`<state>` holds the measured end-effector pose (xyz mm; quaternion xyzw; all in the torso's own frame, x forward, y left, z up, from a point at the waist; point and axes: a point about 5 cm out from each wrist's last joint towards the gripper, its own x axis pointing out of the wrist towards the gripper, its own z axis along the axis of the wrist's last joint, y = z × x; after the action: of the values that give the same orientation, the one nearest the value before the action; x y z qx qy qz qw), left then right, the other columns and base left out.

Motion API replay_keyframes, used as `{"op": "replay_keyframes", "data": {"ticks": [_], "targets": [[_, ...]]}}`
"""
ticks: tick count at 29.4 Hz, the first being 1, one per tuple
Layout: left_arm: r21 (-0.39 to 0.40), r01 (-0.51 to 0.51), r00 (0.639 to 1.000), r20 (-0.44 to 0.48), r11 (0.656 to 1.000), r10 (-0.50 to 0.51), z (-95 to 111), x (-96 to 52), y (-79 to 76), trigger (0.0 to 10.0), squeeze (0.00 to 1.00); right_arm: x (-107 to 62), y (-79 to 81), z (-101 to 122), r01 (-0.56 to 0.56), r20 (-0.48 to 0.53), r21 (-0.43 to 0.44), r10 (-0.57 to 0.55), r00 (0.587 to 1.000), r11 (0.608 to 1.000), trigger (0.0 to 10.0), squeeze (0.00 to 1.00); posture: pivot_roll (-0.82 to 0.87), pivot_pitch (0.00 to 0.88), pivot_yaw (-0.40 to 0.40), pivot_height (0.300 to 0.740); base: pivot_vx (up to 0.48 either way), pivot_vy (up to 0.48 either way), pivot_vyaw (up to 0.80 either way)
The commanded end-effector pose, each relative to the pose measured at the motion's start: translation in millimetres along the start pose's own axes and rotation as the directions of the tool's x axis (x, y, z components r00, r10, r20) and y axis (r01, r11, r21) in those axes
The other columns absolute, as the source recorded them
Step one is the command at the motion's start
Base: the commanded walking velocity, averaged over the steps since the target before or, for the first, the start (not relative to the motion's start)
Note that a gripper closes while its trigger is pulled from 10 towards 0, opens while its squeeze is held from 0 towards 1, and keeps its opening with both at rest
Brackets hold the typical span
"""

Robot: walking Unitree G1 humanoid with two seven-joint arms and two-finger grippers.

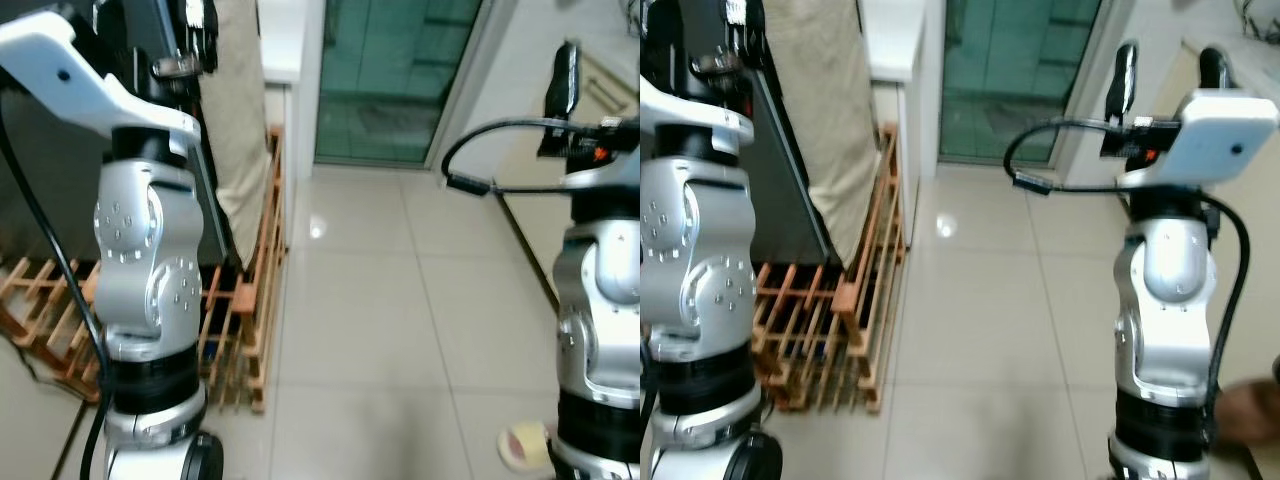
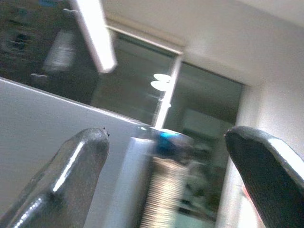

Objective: Restocking fridge

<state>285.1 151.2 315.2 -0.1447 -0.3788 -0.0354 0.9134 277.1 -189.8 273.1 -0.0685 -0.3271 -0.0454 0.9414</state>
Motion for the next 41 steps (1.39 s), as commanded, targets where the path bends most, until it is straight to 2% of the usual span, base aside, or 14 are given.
{"op": "replay_keyframes", "data": {"ticks": [1,4,9,12,15,17,18,20,23,25,28,30,32,41], "targets": [[0.016,-0.050,0.999,0.016,0.999,0.049,3.2,1.6,7.3,10.0,0.00,3.1,7.1,0.8,-0.036,0.010,0.017,0.036,0.999,0.999,10.0,0.00,-0.09,0.000,-0.043,0.740,0.300,0.375,0.00],[0.043,-0.099,0.995,0.017,0.994,0.098,1.9,2.9,14.9,10.0,0.00,1.3,10.4,-7.2,-0.065,-0.029,0.039,0.066,0.997,0.997,10.0,0.00,-0.09,0.000,-0.043,0.740,0.000,0.000,0.00],[0.089,-0.126,0.992,-0.013,0.988,0.128,-3.8,3.8,21.3,10.0,0.00,-4.5,16.3,-25.0,-0.092,-0.132,0.133,0.110,0.985,0.987,10.0,0.00,-0.09,0.000,-0.043,0.740,0.000,0.000,0.00],[0.097,-0.121,0.990,-0.063,0.988,0.128,-10.4,1.9,26.1,10.0,0.00,-14.6,21.3,-37.7,-0.134,-0.194,0.161,0.165,0.967,0.978,10.0,0.00,-0.09,0.000,-0.039,0.740,0.000,0.000,0.00],[0.090,-0.069,0.971,-0.221,0.994,0.087,-28.9,-11.9,29.4,10.0,0.00,-28.1,19.2,-53.5,-0.130,-0.273,0.174,0.175,0.946,0.976,10.0,0.00,-0.09,0.000,-0.031,0.740,0.000,0.000,0.00],[0.048,0.028,0.930,-0.366,0.998,-0.008,-45.8,-30.9,23.4,10.0,0.00,-38.3,13.1,-63.0,-0.107,-0.327,0.182,0.162,0.931,0.977,10.0,0.00,-0.09,0.000,-0.030,0.740,0.000,0.000,0.00],[0.048,0.028,0.930,-0.366,0.998,-0.008,-45.8,-30.9,23.4,10.0,0.00,-38.3,13.1,-63.0,-0.107,-0.327,0.182,0.162,0.931,0.977,10.0,0.00,-0.09,0.000,-0.030,0.740,0.000,0.000,0.00],[-0.035,0.131,0.864,-0.486,0.991,-0.131,-61.9,-52.5,7.5,10.0,0.00,-54.5,3.3,-72.9,-0.088,-0.388,0.147,0.140,0.911,0.985,10.0,0.00,-0.08,0.000,-0.039,0.740,0.000,0.000,0.00],[-0.083,0.177,0.824,-0.533,0.981,-0.194,-68.6,-65.3,-4.6,10.0,0.00,-67.1,-3.0,-80.2,-0.080,-0.434,0.121,0.125,0.892,0.989,10.0,0.00,-0.09,0.000,-0.042,0.740,0.000,0.000,0.00],[-0.082,0.198,0.805,-0.554,0.977,-0.210,-74.8,-74.4,-11.1,10.0,0.00,-75.9,-5.9,-88.0,-0.076,-0.473,0.103,0.116,0.873,0.992,10.0,0.00,-0.09,0.000,-0.046,0.740,0.000,0.000,0.00],[-0.054,0.176,0.806,-0.566,0.983,-0.175,-79.9,-77.1,-10.0,10.0,0.00,-78.2,-7.1,-91.6,-0.077,-0.487,0.098,0.115,0.866,0.992,10.0,0.00,-0.10,0.000,-0.045,0.740,0.000,0.000,0.00],[-0.030,0.155,0.822,-0.551,0.988,-0.146,-81.1,-75.7,-8.1,10.0,0.00,-76.5,-7.7,-92.3,-0.079,-0.485,0.097,0.116,0.867,0.992,10.0,0.00,-0.11,0.000,-0.042,0.740,0.000,0.000,0.00],[0.018,0.092,0.845,-0.530,0.996,-0.068,-81.4,-72.7,0.4,10.0,0.00,-73.1,-8.5,-92.8,-0.073,-0.480,0.094,0.109,0.871,0.993,10.0,0.00,-0.12,0.000,-0.041,0.740,0.000,-0.240,0.00],[0.035,0.062,0.865,-0.500,0.997,-0.036,-79.6,-66.7,4.2,10.0,0.00,-73.4,-6.0,-94.7,-0.073,-0.482,0.095,0.110,0.869,0.993,10.0,0.00,-0.13,0.000,-0.038,0.740,0.000,-0.479,0.00]]}}
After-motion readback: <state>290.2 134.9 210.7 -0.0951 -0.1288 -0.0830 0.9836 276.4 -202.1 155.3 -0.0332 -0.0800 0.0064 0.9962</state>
